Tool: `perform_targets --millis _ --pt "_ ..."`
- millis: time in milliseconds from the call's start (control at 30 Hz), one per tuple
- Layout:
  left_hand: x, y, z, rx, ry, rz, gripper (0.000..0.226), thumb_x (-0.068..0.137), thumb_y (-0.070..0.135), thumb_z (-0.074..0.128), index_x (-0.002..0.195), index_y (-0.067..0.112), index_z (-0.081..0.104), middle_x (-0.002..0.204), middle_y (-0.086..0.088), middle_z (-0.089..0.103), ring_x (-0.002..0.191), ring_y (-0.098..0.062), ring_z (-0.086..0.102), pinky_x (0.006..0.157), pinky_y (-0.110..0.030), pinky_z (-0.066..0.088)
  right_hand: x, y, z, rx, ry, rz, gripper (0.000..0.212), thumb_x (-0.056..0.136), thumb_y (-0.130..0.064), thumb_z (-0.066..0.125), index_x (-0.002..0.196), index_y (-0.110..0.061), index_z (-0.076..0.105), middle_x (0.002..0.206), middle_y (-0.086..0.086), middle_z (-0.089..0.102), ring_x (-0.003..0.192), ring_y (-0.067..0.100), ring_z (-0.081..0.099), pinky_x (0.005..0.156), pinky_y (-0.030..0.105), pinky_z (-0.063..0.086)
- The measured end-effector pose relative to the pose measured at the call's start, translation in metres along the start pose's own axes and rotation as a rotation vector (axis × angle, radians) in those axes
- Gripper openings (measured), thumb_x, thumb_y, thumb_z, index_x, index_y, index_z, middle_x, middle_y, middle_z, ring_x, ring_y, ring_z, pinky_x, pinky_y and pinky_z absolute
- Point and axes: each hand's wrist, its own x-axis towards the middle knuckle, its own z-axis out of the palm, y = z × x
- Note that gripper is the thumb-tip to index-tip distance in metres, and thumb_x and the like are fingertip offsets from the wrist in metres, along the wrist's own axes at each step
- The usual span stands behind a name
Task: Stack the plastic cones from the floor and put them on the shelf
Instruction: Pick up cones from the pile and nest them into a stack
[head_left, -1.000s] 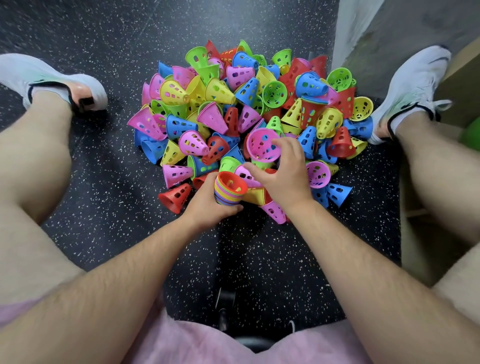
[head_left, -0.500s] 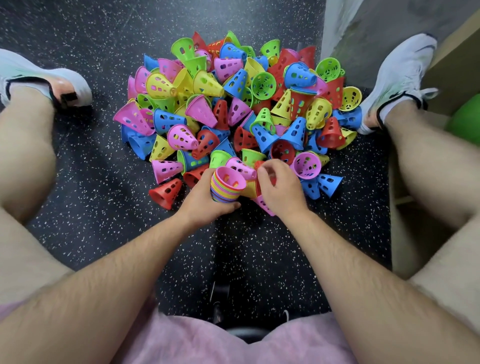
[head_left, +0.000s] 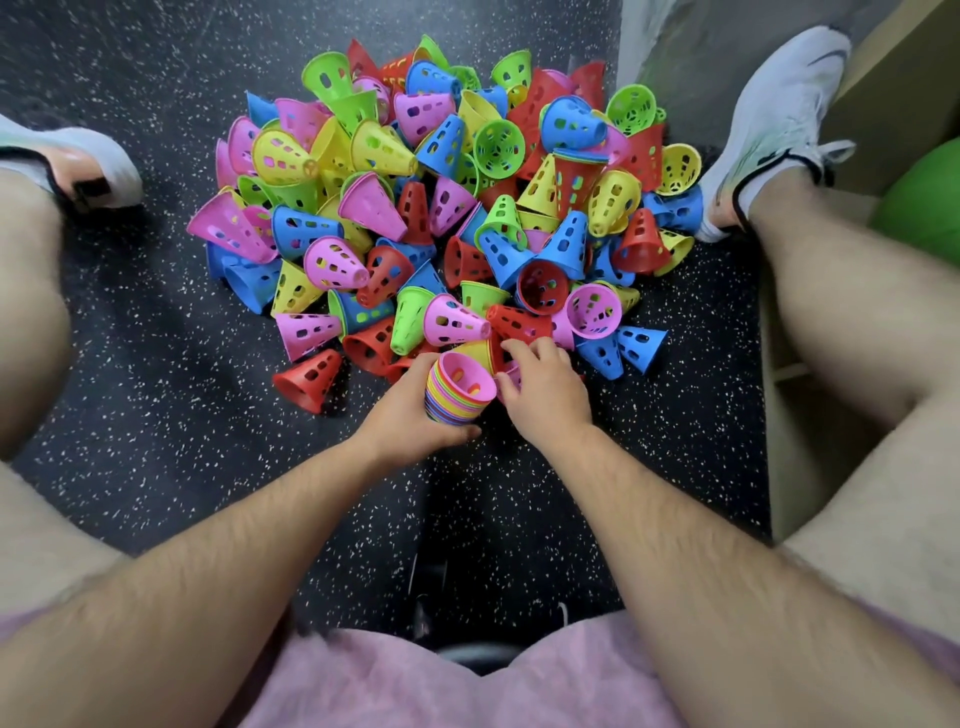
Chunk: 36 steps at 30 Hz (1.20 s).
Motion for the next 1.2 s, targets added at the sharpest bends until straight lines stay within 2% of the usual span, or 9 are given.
perform_targets --millis 100,300,567,633,733,833,1000,1100,1200 --pt "0.001 0.001 -0.002 -0.011 0.003 -0.010 0.085 0.064 0.024 0.097 0.131 0.032 0.045 0.119 0.011 0.066 0.107 -0.003 0.066 0.095 -0.027 0.052 0.007 0.002 -0.002 -0.087 -0.061 -0.030 0.020 0.093 -0.016 0.057 0.112 -0.019 0.061 0.119 0.002 0.042 0.109 0.025 0.044 0.086 0.045 0.051" --pt "0.000 -0.002 -0.002 -0.029 0.009 -0.037 0.083 0.063 0.027 0.096 0.130 0.032 0.047 0.115 0.008 0.067 0.103 -0.007 0.068 0.092 -0.031 0.055 0.002 0.014 -0.024 0.008 -0.018 -0.082 0.013 0.100 -0.017 0.046 0.104 -0.018 0.058 0.104 0.002 0.051 0.106 0.025 0.043 0.085 0.042 0.045" --pt "0.002 0.003 0.003 -0.019 -0.027 -0.042 0.087 0.058 0.036 0.093 0.131 0.027 0.046 0.110 0.005 0.068 0.095 -0.009 0.068 0.087 -0.037 0.058 -0.005 -0.003 -0.064 0.193 0.347 -0.161 0.018 0.100 -0.026 0.048 0.103 -0.017 0.063 0.099 0.001 0.058 0.095 0.026 0.053 0.078 0.041 0.047" --pt "0.003 0.006 0.005 -0.045 -0.017 -0.037 0.088 0.056 0.036 0.092 0.130 0.027 0.046 0.111 0.004 0.069 0.093 -0.007 0.067 0.086 -0.035 0.057 -0.010 -0.010 -0.061 0.247 0.302 -0.233 0.016 0.098 -0.026 0.052 0.103 -0.018 0.066 0.099 -0.001 0.058 0.094 0.022 0.055 0.079 0.037 0.048" --pt "0.004 0.005 0.007 -0.076 0.012 -0.035 0.086 0.058 0.026 0.095 0.130 0.026 0.047 0.113 0.004 0.069 0.098 -0.009 0.069 0.089 -0.038 0.058 -0.020 -0.014 -0.049 0.336 0.065 -0.329 0.016 0.093 -0.028 0.058 0.100 -0.020 0.070 0.094 -0.005 0.062 0.086 0.012 0.059 0.080 0.034 0.051" --pt "0.003 0.001 0.009 -0.034 -0.004 -0.040 0.082 0.061 0.026 0.096 0.126 0.029 0.046 0.112 0.007 0.068 0.099 -0.008 0.068 0.092 -0.038 0.057 -0.009 -0.009 -0.039 0.435 0.054 -0.137 0.020 0.094 -0.024 0.054 0.106 -0.019 0.070 0.100 -0.004 0.065 0.090 0.011 0.061 0.086 0.033 0.052" --pt "0.003 -0.004 0.010 -0.024 -0.009 -0.062 0.080 0.064 0.024 0.097 0.125 0.034 0.045 0.111 0.010 0.067 0.101 -0.007 0.068 0.092 -0.033 0.056 0.029 -0.002 -0.015 0.232 -0.036 0.097 0.029 0.095 -0.027 0.058 0.116 -0.008 0.065 0.115 0.009 0.059 0.106 0.026 0.057 0.095 0.042 0.047" --pt "0.002 -0.005 0.007 -0.027 0.001 -0.065 0.080 0.066 0.020 0.096 0.125 0.032 0.044 0.112 0.010 0.065 0.100 -0.005 0.066 0.088 -0.028 0.054 0.035 -0.005 -0.001 0.121 -0.073 0.110 0.028 0.096 -0.031 0.059 0.111 -0.010 0.068 0.112 0.009 0.056 0.106 0.029 0.055 0.090 0.044 0.049" --pt "0.002 -0.007 0.004 -0.026 0.001 -0.078 0.079 0.067 0.020 0.096 0.126 0.030 0.044 0.108 0.008 0.066 0.086 -0.005 0.066 0.073 -0.025 0.052 0.029 -0.006 0.002 0.125 -0.025 0.075 0.024 0.097 -0.028 0.055 0.109 -0.011 0.066 0.112 0.010 0.057 0.108 0.031 0.051 0.089 0.044 0.047"
